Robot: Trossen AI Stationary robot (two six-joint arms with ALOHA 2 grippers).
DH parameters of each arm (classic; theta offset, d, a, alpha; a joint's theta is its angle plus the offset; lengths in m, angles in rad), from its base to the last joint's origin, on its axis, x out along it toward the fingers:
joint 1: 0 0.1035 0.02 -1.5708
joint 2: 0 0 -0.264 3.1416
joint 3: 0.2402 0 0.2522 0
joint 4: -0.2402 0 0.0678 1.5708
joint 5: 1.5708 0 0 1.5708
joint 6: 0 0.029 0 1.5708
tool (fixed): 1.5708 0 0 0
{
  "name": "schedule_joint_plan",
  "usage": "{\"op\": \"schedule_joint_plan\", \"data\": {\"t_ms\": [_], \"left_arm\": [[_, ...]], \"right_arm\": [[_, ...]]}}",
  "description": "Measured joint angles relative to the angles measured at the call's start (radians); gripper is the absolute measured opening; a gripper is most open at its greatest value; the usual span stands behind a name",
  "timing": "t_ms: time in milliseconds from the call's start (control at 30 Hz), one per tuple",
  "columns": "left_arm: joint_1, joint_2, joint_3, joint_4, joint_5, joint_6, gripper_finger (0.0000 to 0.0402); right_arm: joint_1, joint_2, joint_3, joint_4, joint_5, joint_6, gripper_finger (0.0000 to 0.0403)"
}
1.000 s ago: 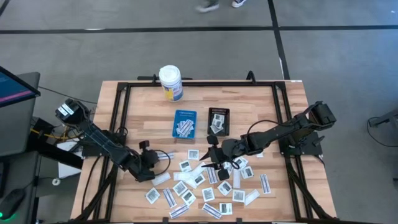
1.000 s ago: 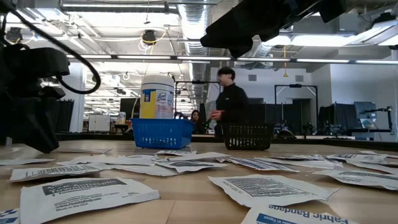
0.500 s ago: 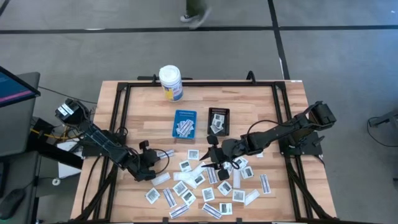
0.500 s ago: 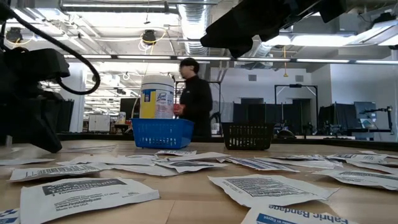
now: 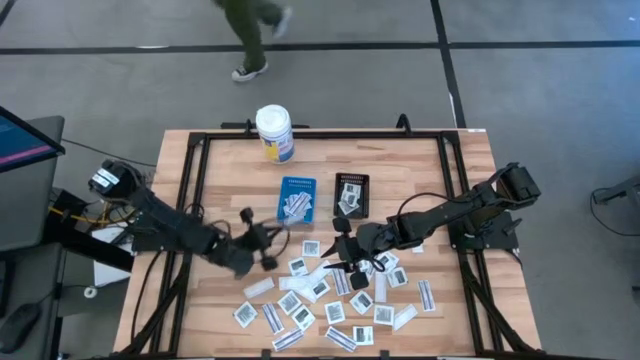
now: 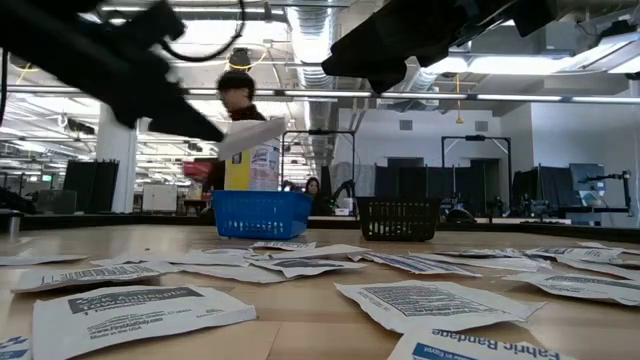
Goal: Pick & Place First Aid Supplies
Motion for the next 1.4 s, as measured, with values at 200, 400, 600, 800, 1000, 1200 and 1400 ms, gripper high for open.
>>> {"op": "schedule_joint_plan", "data": {"t_ms": [200, 400, 600, 800, 1000, 1200, 1400], "left_arm": [[0.257, 0.0, 0.001, 0.037, 0.272, 0.001, 0.0011], [0.393, 0.0, 0.001, 0.044, 0.478, 0.0, 0.0039], [0.371, 0.0, 0.001, 0.099, 0.524, -0.064, 0.0072], [0.251, -0.002, 0.001, 0.188, 0.842, -0.163, 0.0076], [0.032, -0.002, -0.018, 0.186, 0.934, -0.314, 0.0076], [-0.181, -0.002, -0.036, 0.182, 0.908, -0.444, 0.0076], [-0.311, -0.002, -0.036, 0.164, 0.713, -0.468, 0.0076]], "right_arm": [[0.0, 0.0, 0.0, 0.0, 0.0, 0.0, 0.0122], [0.0, 0.0, 0.0, 0.0, 0.0, 0.0, 0.0122], [0.0, 0.0, 0.0, -0.024, 0.0, 0.0, 0.0122], [0.0, 0.0, 0.0, -0.041, 0.0, 0.0, 0.0122], [0.0, 0.0, 0.0, -0.041, 0.0, 0.0, 0.0122], [0.0, 0.0, 0.0, -0.038, 0.0, 0.026, 0.0122], [0.0, 0.0, 0.0, -0.037, 0.0, 0.026, 0.0122]]}}
